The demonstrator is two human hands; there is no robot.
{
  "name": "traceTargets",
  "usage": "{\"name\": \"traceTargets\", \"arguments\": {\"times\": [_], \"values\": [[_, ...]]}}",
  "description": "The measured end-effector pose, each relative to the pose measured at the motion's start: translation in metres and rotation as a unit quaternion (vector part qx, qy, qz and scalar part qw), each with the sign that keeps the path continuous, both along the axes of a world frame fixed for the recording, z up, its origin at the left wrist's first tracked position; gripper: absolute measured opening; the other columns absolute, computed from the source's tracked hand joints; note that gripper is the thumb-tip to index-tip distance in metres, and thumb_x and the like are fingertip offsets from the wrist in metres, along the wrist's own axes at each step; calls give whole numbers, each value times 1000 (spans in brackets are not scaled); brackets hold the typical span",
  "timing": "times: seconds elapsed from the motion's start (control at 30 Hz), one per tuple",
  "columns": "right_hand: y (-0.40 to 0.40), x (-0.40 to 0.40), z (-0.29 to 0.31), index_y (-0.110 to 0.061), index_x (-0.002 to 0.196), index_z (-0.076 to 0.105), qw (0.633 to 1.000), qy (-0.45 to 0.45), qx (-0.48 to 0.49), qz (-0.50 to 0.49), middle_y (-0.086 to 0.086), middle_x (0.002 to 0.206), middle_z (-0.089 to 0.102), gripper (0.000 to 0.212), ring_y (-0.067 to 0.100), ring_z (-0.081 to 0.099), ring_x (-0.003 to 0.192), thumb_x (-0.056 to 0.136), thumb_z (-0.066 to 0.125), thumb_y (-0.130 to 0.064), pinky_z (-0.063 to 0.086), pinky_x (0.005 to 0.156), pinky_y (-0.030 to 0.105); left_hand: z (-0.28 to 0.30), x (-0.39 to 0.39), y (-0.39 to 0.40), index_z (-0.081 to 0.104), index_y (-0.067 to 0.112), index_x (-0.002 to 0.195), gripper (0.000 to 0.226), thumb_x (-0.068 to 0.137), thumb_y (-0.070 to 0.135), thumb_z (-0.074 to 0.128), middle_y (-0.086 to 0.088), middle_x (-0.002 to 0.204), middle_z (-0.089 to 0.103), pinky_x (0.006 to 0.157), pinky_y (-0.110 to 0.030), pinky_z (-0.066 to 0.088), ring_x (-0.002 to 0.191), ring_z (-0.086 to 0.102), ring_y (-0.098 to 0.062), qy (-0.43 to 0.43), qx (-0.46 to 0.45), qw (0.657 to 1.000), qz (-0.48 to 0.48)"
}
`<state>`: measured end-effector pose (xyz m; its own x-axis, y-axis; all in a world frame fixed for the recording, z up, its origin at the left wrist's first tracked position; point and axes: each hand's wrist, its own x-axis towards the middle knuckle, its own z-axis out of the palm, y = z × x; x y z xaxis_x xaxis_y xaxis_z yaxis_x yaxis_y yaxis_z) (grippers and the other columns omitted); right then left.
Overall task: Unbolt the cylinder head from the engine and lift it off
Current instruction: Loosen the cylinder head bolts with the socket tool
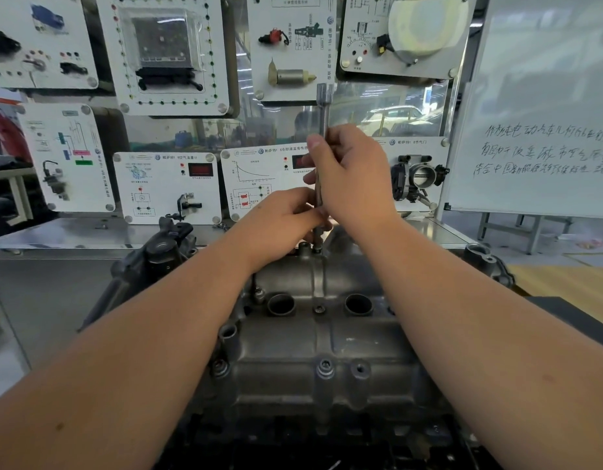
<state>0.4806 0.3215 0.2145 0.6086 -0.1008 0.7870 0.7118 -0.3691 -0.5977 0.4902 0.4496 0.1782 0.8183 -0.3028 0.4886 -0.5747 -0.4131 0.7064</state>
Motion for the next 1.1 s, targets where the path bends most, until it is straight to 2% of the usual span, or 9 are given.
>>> {"name": "traceTargets", "arguments": {"times": [0.13,0.2,0.27,0.47,0.6,0.73,0.8,0.93,1.1], "values": [[2,-2,0,-26,86,58,999,-6,-32,3,-5,81,73,20,6,69,62,104,50,-29,52,58,20,1,-1,1,70,15,97,14,98,28,64,0,86,77,78,-44,57,80,74,-26,-19,21,1000,1],[2,-2,0,-27,101,55,1000,-2,-17,14,-4,82,74,9,11,71,70,100,58,-35,57,67,30,2,-4,1,68,15,97,23,88,36,67,-6,84,75,83,-51,58,79,73,-29,-23,21,999,-7],[1,-2,-1,-25,105,54,1000,-4,-8,7,-1,83,74,17,17,71,73,97,64,-36,59,73,41,3,-6,0,66,12,99,33,82,41,65,-11,85,74,82,-52,57,79,71,-32,-29,23,999,-8],[2,0,0,-14,94,64,1000,-6,-16,-7,-4,83,74,21,6,69,61,104,52,-28,56,61,31,1,-1,0,69,14,102,17,100,29,61,2,90,77,59,-22,51,80,74,-20,-1,14,1000,13],[1,0,-1,-21,120,56,1000,-3,-4,6,-4,85,75,23,12,71,66,101,55,-35,58,69,36,3,-4,1,70,14,99,14,100,26,63,0,85,76,82,-44,59,83,73,-25,-21,30,999,9],[1,0,-1,-29,96,52,1000,-10,-7,-2,-1,86,75,15,19,71,75,95,66,-36,59,76,46,4,-7,1,67,9,99,24,92,31,68,-11,87,75,86,-58,54,85,71,-36,-26,29,999,10],[1,1,0,-21,93,56,1000,-9,-1,-4,-1,83,74,13,19,71,74,97,63,-31,59,76,47,4,-8,-1,67,6,102,32,89,35,69,-14,91,74,86,-56,56,87,71,-37,-21,24,999,18],[1,1,0,-19,95,58,1000,-1,-3,4,-4,83,74,11,8,71,64,102,55,-27,60,68,37,3,-7,-2,69,17,106,16,101,30,60,4,93,77,71,-38,54,83,75,-19,10,14,1000,20],[1,-1,0,-20,108,58,1000,-9,-3,16,-2,82,75,18,13,71,67,99,60,-35,59,69,37,5,-10,0,68,8,103,27,94,34,68,-7,87,75,87,-56,55,84,72,-31,-16,26,1000,3]]}}
